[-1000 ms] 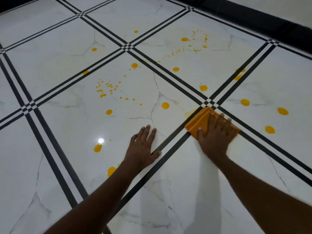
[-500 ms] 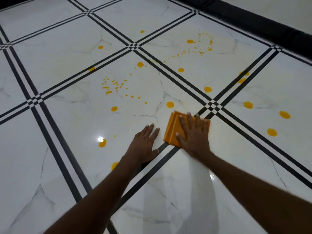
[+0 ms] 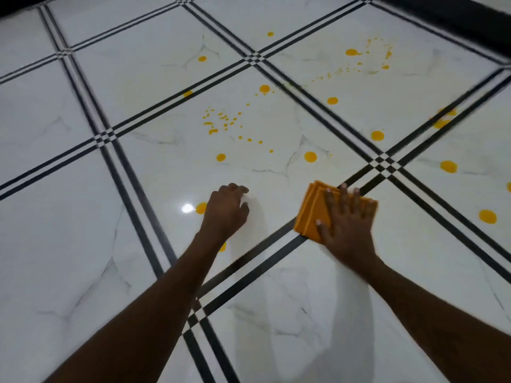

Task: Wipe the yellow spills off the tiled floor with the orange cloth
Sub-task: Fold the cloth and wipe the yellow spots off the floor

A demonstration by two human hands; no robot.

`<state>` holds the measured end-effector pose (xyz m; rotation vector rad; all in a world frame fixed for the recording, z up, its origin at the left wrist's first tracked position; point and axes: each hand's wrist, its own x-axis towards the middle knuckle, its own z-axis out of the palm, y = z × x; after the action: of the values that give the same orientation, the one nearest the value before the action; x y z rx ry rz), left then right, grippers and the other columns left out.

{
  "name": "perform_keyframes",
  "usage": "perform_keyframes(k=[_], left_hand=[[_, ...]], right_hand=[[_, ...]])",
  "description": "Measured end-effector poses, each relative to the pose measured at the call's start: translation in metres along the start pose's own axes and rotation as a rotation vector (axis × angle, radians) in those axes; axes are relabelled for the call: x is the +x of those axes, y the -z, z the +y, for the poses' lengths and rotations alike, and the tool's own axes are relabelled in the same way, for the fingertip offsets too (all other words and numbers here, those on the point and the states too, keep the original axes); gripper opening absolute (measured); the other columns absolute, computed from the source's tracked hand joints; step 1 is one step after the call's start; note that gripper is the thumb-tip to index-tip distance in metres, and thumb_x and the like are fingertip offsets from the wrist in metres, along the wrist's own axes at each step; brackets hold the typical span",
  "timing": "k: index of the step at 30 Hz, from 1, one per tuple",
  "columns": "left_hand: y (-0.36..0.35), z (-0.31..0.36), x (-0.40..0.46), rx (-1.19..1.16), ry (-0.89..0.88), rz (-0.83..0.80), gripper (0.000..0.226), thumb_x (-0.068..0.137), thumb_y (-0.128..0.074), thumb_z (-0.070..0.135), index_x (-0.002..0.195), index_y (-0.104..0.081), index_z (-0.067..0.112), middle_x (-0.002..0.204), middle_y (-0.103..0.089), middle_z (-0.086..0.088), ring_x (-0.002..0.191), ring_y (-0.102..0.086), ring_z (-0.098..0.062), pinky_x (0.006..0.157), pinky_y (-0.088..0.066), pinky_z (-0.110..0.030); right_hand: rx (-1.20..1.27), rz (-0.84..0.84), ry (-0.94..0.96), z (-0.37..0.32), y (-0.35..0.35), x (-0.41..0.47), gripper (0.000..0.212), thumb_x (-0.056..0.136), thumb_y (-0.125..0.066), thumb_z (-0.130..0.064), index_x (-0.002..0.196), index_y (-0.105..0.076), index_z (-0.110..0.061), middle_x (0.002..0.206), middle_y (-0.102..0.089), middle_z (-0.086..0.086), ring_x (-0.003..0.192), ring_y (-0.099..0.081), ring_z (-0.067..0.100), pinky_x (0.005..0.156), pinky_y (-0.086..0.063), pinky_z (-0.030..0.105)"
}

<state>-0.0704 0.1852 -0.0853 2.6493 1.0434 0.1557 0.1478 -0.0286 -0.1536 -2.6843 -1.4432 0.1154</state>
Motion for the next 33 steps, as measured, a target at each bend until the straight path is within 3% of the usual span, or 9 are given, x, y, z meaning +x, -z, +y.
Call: perform_keyframes(k=[3, 5, 10, 13, 16, 21, 24, 28, 33], left_hand=[[0.010, -0.045, -0.030, 0.108, 0.121, 0.120, 0.050, 0.085, -0.043, 0.033, 0.123, -0.064, 0.008, 0.116, -0.066, -0.014, 0.101, -0.063, -0.036, 0.085, -0.050, -0.044], [0.009, -0.075, -0.058, 0.186, 0.254, 0.108, 0.058, 0.088, -0.050, 0.037, 0.135, -0.054, 0.003, 0.131, -0.058, -0.021, 0.117, -0.057, -0.040, 0.092, -0.048, -0.048], [-0.003, -0.126, -0.113, 0.192, 0.446, -0.135, 0.088, 0.093, -0.035, 0.063, 0.157, -0.014, 0.006, 0.164, -0.013, -0.019, 0.151, -0.013, -0.036, 0.115, -0.024, -0.053], [0.001, -0.128, -0.110, 0.180, 0.440, -0.210, 0.090, 0.095, -0.037, 0.063, 0.158, 0.001, 0.010, 0.166, 0.004, -0.015, 0.153, 0.002, -0.031, 0.120, -0.013, -0.050], [0.010, -0.130, -0.109, 0.199, 0.385, -0.236, 0.095, 0.092, -0.040, 0.067, 0.158, 0.000, 0.012, 0.166, 0.005, -0.016, 0.153, 0.001, -0.031, 0.120, -0.014, -0.050], [0.012, -0.152, -0.137, 0.153, 0.355, -0.138, 0.094, 0.089, -0.035, 0.073, 0.159, -0.002, 0.022, 0.167, 0.002, -0.007, 0.154, 0.003, -0.025, 0.122, -0.013, -0.048], [0.000, -0.159, -0.143, 0.134, 0.398, -0.090, 0.097, 0.084, -0.029, 0.081, 0.159, 0.001, 0.026, 0.166, 0.006, -0.009, 0.154, 0.008, -0.025, 0.122, -0.007, -0.046], [0.002, -0.159, -0.136, 0.105, 0.441, -0.116, 0.100, 0.084, -0.036, 0.079, 0.158, 0.004, 0.026, 0.165, 0.011, -0.015, 0.153, 0.010, -0.030, 0.122, -0.005, -0.048], [0.026, -0.155, -0.123, 0.082, 0.454, -0.256, 0.108, 0.080, -0.054, 0.074, 0.159, 0.003, 0.025, 0.165, 0.007, -0.017, 0.152, 0.003, -0.034, 0.120, -0.011, -0.050]], right_hand=[[0.074, 0.021, -0.156, -0.037, 0.003, -0.027, 0.084, 0.095, -0.027, -0.062, 0.163, -0.013, -0.015, 0.171, -0.006, 0.017, 0.156, -0.006, 0.045, 0.121, 0.001, 0.068], [0.086, 0.006, -0.080, -0.087, -0.001, -0.054, 0.084, 0.094, -0.033, -0.061, 0.163, -0.016, -0.015, 0.170, -0.008, 0.018, 0.155, -0.007, 0.046, 0.121, 0.003, 0.068], [0.063, -0.036, 0.318, -0.151, -0.013, -0.050, 0.083, 0.093, -0.042, -0.063, 0.163, -0.019, -0.024, 0.171, -0.013, 0.011, 0.155, -0.012, 0.043, 0.121, -0.004, 0.069], [0.031, -0.034, 0.185, -0.131, -0.013, -0.036, 0.076, 0.096, -0.035, -0.060, 0.162, -0.023, -0.024, 0.170, -0.019, 0.010, 0.154, -0.018, 0.042, 0.120, -0.010, 0.068], [0.097, 0.012, -0.053, -0.150, -0.011, -0.054, 0.074, 0.099, -0.030, -0.058, 0.163, -0.020, -0.021, 0.170, -0.015, 0.014, 0.155, -0.010, 0.044, 0.121, -0.004, 0.069], [0.075, -0.067, 0.404, -0.208, -0.022, -0.017, 0.079, 0.096, -0.029, -0.067, 0.163, -0.017, -0.026, 0.171, -0.015, 0.011, 0.155, -0.013, 0.042, 0.122, -0.006, 0.067], [-0.003, -0.040, 0.277, -0.178, -0.022, 0.032, 0.080, 0.093, -0.028, -0.067, 0.162, -0.023, -0.026, 0.169, -0.020, 0.011, 0.153, -0.019, 0.043, 0.120, -0.011, 0.067], [-0.001, -0.049, 0.137, -0.174, -0.007, -0.008, 0.082, 0.093, -0.025, -0.066, 0.162, -0.021, -0.023, 0.169, -0.017, 0.015, 0.152, -0.018, 0.047, 0.119, -0.008, 0.069], [0.006, -0.162, 0.467, -0.249, -0.014, -0.020, 0.085, 0.093, -0.022, -0.073, 0.164, -0.006, -0.028, 0.172, -0.001, 0.012, 0.156, -0.002, 0.043, 0.121, -0.001, 0.068]])
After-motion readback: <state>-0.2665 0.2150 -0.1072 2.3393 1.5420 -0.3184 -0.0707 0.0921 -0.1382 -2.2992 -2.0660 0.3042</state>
